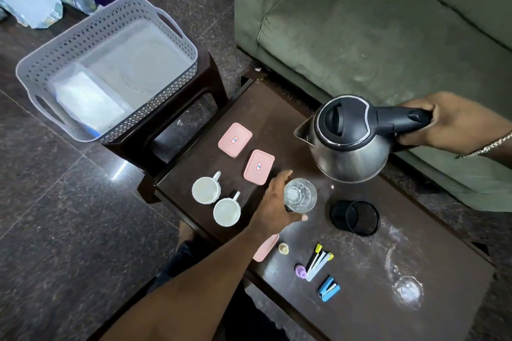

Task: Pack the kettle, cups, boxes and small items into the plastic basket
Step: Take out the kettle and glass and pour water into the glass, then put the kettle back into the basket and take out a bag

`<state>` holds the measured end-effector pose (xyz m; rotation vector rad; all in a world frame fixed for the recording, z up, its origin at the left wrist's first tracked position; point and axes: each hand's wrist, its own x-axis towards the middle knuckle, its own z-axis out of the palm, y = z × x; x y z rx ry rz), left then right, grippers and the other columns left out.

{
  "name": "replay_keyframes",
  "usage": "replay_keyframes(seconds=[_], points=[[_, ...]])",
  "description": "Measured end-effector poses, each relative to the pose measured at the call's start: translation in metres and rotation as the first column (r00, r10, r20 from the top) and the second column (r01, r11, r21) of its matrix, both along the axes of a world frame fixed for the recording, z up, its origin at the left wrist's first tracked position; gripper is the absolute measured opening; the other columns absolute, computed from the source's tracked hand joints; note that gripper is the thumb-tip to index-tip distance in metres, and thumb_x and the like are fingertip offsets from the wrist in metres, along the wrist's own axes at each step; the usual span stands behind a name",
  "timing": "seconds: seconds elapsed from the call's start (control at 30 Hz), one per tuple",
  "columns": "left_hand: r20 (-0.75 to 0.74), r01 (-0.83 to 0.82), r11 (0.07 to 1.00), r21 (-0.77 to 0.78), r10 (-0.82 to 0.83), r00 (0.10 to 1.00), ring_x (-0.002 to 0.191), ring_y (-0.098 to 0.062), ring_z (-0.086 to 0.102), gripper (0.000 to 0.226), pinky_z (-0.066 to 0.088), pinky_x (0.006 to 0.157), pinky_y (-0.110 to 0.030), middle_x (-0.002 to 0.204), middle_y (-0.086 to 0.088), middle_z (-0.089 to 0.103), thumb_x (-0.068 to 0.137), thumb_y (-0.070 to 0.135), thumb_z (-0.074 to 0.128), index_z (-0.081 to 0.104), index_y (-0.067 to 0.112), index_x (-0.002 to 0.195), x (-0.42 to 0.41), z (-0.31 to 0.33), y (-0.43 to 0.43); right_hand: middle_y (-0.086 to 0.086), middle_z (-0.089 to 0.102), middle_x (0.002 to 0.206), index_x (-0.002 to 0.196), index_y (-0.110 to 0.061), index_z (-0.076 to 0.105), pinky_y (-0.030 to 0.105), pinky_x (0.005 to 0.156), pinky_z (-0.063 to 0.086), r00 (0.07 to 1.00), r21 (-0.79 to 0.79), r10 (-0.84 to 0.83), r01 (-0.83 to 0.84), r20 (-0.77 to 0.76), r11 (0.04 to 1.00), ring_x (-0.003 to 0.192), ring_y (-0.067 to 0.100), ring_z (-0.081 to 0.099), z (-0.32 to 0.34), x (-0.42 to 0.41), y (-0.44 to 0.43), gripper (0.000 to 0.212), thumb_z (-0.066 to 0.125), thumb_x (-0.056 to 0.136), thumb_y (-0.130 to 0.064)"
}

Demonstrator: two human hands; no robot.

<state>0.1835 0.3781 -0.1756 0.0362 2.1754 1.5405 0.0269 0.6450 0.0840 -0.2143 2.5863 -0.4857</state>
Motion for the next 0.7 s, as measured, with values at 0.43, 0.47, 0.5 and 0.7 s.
replay_keyframes(seconds=[0.43, 0.47, 0.5, 0.7], points=[[-0.076, -0.23, 0.961, 0.157, 0.244, 0.967, 0.15, 0.002, 0.03, 0.136, 0.033, 0.117, -0.02, 0.163, 0.017, 0.028, 0.048, 0.069, 0.093, 0.016, 0.047, 0.158, -0.047, 0.068, -0.07, -0.005, 0.06, 0.05, 0.068, -0.025, 0.068, 0.009, 0.045, 0.045, 0.976, -0.357, -0.207, 0.169, -0.07, 0.919, 0.043, 0.002, 0.054, 0.01, -0.03, -0.095, 0.032, 0.075, 0.073, 0.006], [-0.086, -0.262, 0.952, 0.158, 0.278, 0.957, 0.148, 0.003, 0.032, 0.136, 0.036, 0.117, -0.025, 0.163, 0.014, 0.03, 0.047, 0.068, 0.094, 0.016, 0.051, 0.157, -0.057, 0.077, -0.08, -0.005, 0.058, 0.049, 0.068, -0.023, 0.067, 0.009, 0.044, 0.044, 0.975, -0.369, -0.209, 0.168, -0.076, 0.914, 0.042, 0.002, 0.052, 0.011, -0.034, -0.103, 0.03, 0.074, 0.073, 0.006], [-0.09, -0.294, 0.942, 0.164, 0.311, 0.946, 0.147, 0.004, 0.034, 0.136, 0.041, 0.116, -0.033, 0.163, 0.013, 0.031, 0.047, 0.067, 0.096, 0.016, 0.054, 0.156, -0.069, 0.086, -0.091, -0.005, 0.057, 0.048, 0.068, -0.019, 0.066, 0.009, 0.044, 0.043, 0.974, -0.385, -0.213, 0.168, -0.078, 0.908, 0.042, 0.002, 0.051, 0.011, -0.038, -0.111, 0.027, 0.074, 0.074, 0.007], [-0.171, -0.357, 0.915, 0.186, 0.388, 0.906, 0.15, -0.002, 0.033, 0.135, 0.044, 0.115, -0.051, 0.165, 0.018, 0.029, 0.05, 0.062, 0.098, 0.016, 0.055, 0.157, -0.135, 0.13, -0.152, -0.003, 0.057, 0.049, 0.072, -0.006, 0.063, 0.022, 0.051, 0.048, 0.974, -0.429, -0.209, 0.15, -0.093, 0.891, 0.046, 0.008, 0.052, 0.013, -0.065, -0.159, 0.016, 0.075, 0.074, 0.004]])
